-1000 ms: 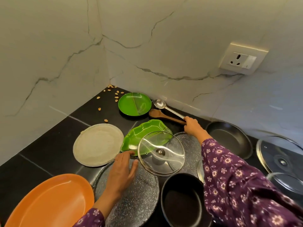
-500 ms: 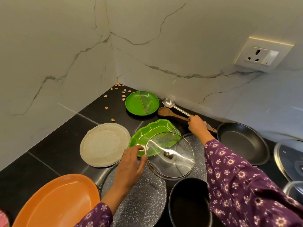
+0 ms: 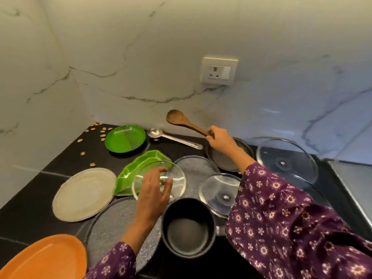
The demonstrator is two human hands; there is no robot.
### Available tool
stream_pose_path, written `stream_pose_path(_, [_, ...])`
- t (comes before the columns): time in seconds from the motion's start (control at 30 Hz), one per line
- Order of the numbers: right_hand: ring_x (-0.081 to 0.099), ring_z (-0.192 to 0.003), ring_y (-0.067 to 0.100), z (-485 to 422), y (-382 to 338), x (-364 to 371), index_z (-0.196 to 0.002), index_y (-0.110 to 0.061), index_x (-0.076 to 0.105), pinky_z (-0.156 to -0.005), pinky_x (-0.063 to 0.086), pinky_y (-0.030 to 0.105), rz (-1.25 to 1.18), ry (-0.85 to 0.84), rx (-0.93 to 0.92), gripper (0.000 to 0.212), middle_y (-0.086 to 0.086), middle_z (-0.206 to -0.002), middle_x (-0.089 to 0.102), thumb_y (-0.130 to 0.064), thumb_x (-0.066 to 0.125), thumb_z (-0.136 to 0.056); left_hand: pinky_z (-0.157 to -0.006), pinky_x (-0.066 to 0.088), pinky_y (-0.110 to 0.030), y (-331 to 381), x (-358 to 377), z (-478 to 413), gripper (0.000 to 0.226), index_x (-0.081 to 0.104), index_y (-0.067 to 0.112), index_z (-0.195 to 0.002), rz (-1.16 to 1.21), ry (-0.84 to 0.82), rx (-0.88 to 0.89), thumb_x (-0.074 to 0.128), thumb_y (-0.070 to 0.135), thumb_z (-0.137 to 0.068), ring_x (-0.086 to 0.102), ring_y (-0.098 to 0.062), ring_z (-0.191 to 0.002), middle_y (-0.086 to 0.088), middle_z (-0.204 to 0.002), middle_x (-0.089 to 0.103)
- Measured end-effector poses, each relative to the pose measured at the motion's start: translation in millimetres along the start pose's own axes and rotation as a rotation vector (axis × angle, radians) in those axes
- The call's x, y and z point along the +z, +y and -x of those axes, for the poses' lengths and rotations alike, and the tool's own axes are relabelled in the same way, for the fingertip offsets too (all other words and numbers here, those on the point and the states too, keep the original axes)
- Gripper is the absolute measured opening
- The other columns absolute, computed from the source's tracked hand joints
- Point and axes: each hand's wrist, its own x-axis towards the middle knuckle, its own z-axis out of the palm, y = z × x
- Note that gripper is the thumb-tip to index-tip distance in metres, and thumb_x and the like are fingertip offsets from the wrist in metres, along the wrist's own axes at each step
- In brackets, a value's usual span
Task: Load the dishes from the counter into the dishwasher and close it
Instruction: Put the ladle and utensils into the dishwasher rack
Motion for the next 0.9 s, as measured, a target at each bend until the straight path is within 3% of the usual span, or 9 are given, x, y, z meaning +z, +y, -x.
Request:
stream_pose_path(0.1, [0.06,-0.093,0.034,51.7,34.7,-51.9,-0.105,-0.004,0.058,-0.077,0.048,0.037,-0.021,0.103,0.008,0.023,0.018,-0.102,0.066,-0.018,0.057,-0.088,-0.088,0.036,-0.022,50.4,29.3,1.4,0.034,0.056,0.012,-0.111,0.073,-0.055,0.094,0.044,0.037,-0.091,0.05,-0.017,-0.101,-0.003,-0.106,0.058])
stream_pose_path(0.23, [0.062,-0.088,0.029,140.6,88.2,-118.3,-0.103,-0.007,0.06,-0.077,0.051,0.04,-0.035,0.229,0.109,0.024,0.013,-0.095,0.068,-0.019,0.063,-0.083,-0.09,0.034,-0.021,123.6,74.6,23.2,0.034,0.056,0.01,-0.11,0.162,-0.159,0.205,0.044,0.035,-0.091,0.05,-0.017,-0.101,-0.004,-0.107,0.06])
stream_pose_path(0.5, [0.063,-0.073,0.015,363.1,203.9,-209.3,-0.097,-0.015,0.054,-0.07,0.05,0.023,-0.152,0.406,0.405,0.019,0.003,-0.085,0.066,-0.018,0.066,-0.083,-0.089,0.035,-0.02,267.6,169.9,120.4,0.03,0.055,0.012,-0.109,0.334,-0.426,0.437,0.046,0.035,-0.092,0.05,-0.017,-0.101,-0.001,-0.106,0.059])
stream_pose_path(0.6, [0.063,-0.07,0.007,453.6,245.5,-223.0,-0.099,-0.015,0.058,-0.066,0.049,0.016,-0.24,0.504,0.537,0.015,-0.002,-0.083,0.066,-0.022,0.063,-0.087,-0.089,0.036,-0.021,318.2,203.7,162.4,0.027,0.055,0.011,-0.108,0.362,-0.524,0.546,0.047,0.031,-0.091,0.051,-0.018,-0.098,-0.003,-0.103,0.06])
stream_pose_path(0.73, [0.063,-0.064,0.012,562.4,304.1,-221.4,-0.094,-0.019,0.058,-0.063,0.05,0.026,-0.293,0.636,0.717,0.008,-0.007,-0.071,0.067,-0.023,0.052,-0.095,-0.089,0.038,-0.022,374.2,248.7,217.7,0.025,0.057,0.011,-0.11,0.353,-0.67,0.663,0.053,0.027,-0.091,0.052,-0.02,-0.102,-0.003,-0.108,0.061])
stream_pose_path(0.9, [0.06,-0.067,0.007,684.9,354.9,-205.4,-0.095,-0.022,0.058,-0.06,0.046,0.024,-0.164,0.656,0.919,0.008,-0.008,-0.079,0.066,-0.023,0.05,-0.095,-0.083,0.045,-0.036,433.9,305.0,273.4,0.036,0.058,0.008,-0.108,0.314,-0.822,0.787,0.043,0.035,-0.089,0.055,-0.028,-0.096,-0.008,-0.103,0.063])
